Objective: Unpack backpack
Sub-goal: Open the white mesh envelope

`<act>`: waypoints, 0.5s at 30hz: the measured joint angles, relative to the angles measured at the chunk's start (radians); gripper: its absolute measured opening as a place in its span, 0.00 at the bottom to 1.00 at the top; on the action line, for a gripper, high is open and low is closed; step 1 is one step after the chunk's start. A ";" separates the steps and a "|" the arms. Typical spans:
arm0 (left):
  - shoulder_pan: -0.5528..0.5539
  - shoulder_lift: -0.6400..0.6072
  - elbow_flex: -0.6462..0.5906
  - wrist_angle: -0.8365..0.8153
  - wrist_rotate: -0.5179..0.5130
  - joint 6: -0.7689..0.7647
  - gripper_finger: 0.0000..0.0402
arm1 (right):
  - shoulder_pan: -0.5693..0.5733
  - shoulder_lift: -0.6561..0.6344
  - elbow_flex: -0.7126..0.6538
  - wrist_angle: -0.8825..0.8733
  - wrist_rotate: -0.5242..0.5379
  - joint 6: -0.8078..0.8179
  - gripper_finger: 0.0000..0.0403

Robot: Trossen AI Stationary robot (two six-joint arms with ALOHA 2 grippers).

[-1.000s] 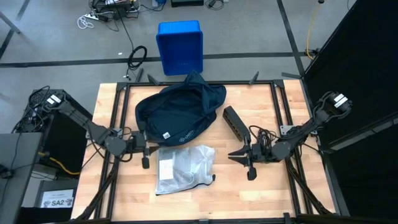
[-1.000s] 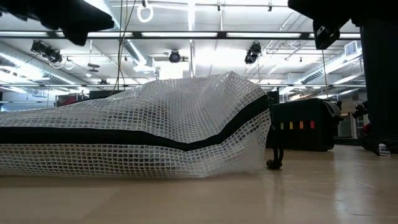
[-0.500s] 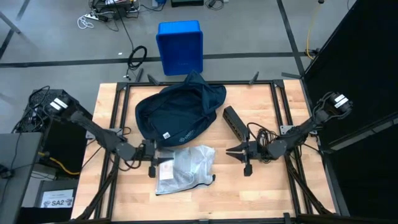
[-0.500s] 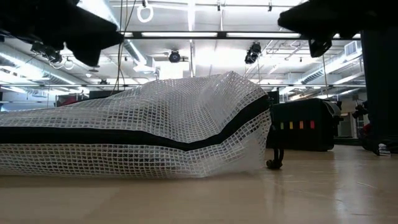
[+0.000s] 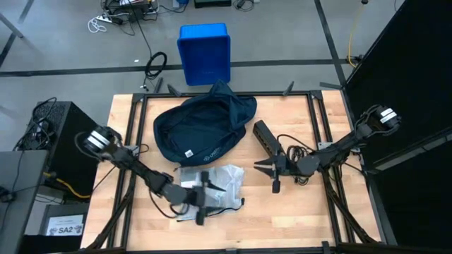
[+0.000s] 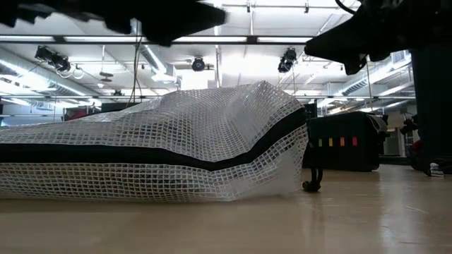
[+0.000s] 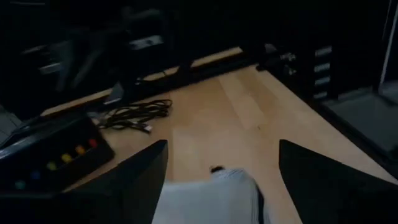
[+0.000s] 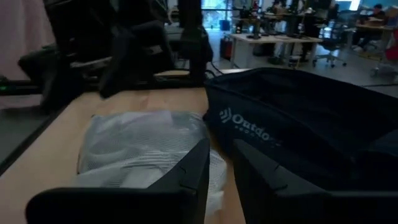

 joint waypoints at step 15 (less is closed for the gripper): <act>0.000 0.204 0.260 -0.161 -0.065 -0.058 0.70 | 0.103 0.000 0.000 -0.261 -0.244 0.324 0.02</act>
